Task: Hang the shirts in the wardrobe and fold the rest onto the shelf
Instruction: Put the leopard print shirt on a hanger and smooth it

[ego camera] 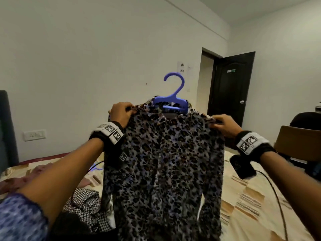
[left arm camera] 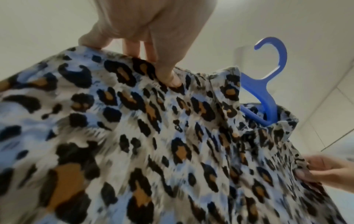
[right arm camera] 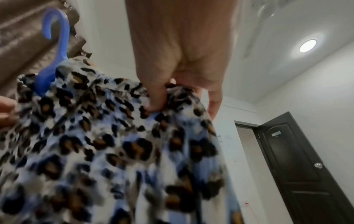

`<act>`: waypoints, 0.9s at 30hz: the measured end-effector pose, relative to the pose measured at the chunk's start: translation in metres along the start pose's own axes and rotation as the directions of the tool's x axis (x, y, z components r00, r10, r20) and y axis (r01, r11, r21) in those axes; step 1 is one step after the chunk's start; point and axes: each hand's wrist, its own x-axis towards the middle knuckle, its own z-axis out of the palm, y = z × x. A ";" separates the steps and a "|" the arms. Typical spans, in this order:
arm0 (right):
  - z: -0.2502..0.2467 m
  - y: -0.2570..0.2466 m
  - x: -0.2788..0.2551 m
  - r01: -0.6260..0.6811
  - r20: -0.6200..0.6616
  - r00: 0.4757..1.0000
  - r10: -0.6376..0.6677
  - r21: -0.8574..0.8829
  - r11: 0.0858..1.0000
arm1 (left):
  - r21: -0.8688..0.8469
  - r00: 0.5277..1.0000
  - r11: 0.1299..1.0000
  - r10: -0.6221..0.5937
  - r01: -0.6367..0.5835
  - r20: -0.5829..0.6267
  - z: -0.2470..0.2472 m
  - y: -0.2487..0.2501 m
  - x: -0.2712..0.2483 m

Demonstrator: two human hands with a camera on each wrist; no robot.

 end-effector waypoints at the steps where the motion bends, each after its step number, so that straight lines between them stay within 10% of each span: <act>1: -0.014 -0.003 0.006 0.014 -0.078 0.997 -0.015 -0.020 1.000 | -0.012 1.000 1.000 0.011 -0.011 -0.025 -0.003 0.011 0.009; 6: -0.086 -0.025 0.016 0.098 -0.434 0.890 -0.140 -0.116 0.988 | 0.009 0.980 0.999 0.038 -0.037 -0.197 -0.031 0.069 0.042; 9: -0.103 -0.029 -0.005 0.095 -0.434 0.891 -0.134 -0.110 0.989 | 0.151 0.991 0.980 -0.123 0.129 -0.049 -0.048 0.055 0.042; 14: -0.096 -0.020 -0.039 0.085 -0.155 0.984 -0.084 -0.001 0.996 | 0.150 0.950 0.982 -0.154 0.116 0.270 -0.060 0.019 0.011; 27: 0.051 0.056 -0.060 -0.145 0.203 0.972 0.122 0.105 0.984 | 0.214 0.827 0.919 -0.391 0.330 0.405 0.016 -0.062 -0.075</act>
